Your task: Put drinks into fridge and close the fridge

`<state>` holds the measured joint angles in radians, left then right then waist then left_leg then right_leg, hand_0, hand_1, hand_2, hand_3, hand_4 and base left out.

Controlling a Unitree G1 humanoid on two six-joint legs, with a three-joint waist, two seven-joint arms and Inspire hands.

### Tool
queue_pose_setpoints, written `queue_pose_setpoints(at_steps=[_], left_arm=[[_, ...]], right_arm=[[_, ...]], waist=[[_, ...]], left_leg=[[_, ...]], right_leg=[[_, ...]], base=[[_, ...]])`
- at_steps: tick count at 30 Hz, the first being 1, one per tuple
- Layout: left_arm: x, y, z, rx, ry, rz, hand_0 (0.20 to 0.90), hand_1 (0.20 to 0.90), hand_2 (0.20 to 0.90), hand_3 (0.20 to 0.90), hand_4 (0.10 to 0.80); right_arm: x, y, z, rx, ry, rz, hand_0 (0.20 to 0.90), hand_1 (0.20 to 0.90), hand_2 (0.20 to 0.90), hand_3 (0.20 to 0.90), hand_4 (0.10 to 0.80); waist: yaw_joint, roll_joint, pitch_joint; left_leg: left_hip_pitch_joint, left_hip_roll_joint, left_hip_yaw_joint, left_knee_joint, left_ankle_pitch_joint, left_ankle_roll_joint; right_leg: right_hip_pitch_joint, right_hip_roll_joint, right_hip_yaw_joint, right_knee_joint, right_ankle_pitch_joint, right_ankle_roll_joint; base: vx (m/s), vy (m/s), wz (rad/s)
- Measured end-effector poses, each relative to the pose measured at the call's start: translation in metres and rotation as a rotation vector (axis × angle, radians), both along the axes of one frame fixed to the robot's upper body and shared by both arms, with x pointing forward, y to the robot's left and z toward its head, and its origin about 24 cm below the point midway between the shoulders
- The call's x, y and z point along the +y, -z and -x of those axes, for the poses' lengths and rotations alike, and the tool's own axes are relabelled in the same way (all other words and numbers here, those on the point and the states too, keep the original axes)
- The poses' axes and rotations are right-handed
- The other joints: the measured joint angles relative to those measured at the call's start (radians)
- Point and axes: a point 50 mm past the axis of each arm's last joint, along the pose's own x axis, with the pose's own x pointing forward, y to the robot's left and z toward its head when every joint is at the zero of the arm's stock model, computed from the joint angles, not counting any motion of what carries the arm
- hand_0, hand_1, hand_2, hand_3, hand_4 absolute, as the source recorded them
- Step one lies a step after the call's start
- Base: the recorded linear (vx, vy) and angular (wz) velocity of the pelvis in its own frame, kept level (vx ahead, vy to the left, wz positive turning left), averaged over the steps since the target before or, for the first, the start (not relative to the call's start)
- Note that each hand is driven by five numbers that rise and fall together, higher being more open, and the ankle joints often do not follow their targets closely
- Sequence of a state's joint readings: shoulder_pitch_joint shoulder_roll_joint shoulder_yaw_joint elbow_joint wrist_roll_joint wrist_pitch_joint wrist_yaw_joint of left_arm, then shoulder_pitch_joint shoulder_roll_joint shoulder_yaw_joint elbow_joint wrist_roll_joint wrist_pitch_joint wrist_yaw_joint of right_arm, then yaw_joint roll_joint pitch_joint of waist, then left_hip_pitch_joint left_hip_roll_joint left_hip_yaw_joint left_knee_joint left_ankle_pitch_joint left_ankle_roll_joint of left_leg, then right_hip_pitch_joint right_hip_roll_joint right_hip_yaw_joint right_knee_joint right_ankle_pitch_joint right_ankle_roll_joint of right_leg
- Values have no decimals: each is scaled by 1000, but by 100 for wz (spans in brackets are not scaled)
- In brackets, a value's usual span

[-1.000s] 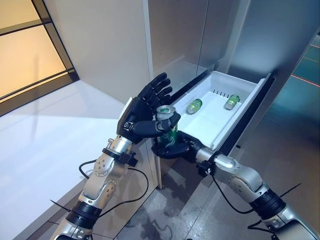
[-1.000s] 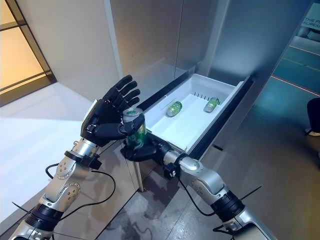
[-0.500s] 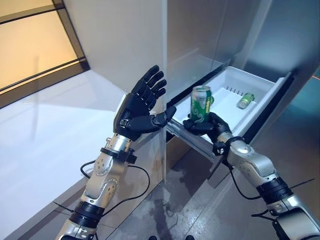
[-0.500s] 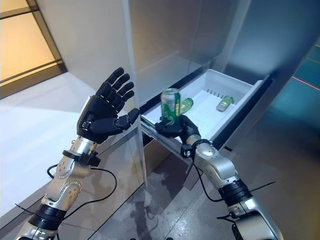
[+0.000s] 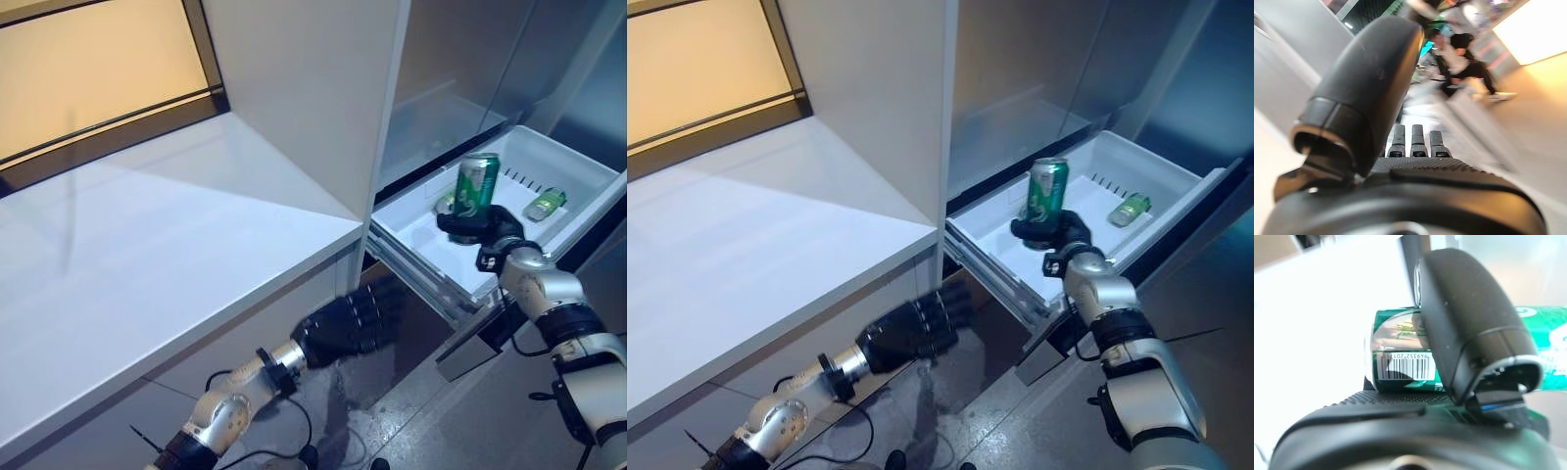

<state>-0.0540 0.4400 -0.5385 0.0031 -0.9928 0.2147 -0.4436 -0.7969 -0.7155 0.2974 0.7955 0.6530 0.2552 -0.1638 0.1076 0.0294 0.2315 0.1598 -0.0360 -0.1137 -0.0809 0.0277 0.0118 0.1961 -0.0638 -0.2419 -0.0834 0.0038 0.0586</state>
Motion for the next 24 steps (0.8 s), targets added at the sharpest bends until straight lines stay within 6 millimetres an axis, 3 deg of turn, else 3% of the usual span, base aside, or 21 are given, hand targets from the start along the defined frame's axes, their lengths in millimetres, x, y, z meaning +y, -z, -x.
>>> queue_pose_setpoints(at_steps=[5, 10, 14, 23, 24], left_arm=[[14, 24, 9, 48, 10, -135, 900, 900, 900, 900, 800], [34, 68, 18, 117, 0, -375, 900, 900, 900, 900, 800], [66, 98, 22, 128, -83, -639, 900, 900, 900, 900, 800], [128, 103, -5, 26, -270, -1037, 900, 900, 900, 900, 800], [140, 103, -5, 44, -315, -1078, 900, 900, 900, 900, 800]], right_arm=[[-25, -11, 1, 31, 60, 93, 300, 300, 300, 200, 100], [-35, -21, -2, 62, 91, 179, 300, 300, 300, 200, 100], [-38, -33, -4, 65, 79, 263, 300, 300, 300, 200, 100], [-39, -55, -7, 76, 8, 349, 300, 300, 300, 200, 100], [-38, -57, -8, 75, 2, 351, 446, 446, 446, 370, 270]], waist=[[6, 15, 26], [13, 18, 71], [14, 8, 150], [52, -23, 236], [55, -24, 237]], left_leg=[[-44, -8, -25, 30, 1, -1], [-128, -9, -26, 67, 3, -3], [-200, -7, -19, 107, 2, -6], [-275, -8, 6, 168, -1, -8], [-288, -8, 7, 176, -1, -8]], right_leg=[[-17, -4, -27, 0, 1, -1], [-96, -5, -26, 29, 4, -5], [-171, -6, -20, 69, 6, -11], [-256, -11, 3, 139, 4, -18], [-271, -12, 4, 151, 3, -18]], base=[[-73, -7, 19], [-131, -45, 3], [-78, -50, -2], [-32, -31, -6], [0, 0, 0]])
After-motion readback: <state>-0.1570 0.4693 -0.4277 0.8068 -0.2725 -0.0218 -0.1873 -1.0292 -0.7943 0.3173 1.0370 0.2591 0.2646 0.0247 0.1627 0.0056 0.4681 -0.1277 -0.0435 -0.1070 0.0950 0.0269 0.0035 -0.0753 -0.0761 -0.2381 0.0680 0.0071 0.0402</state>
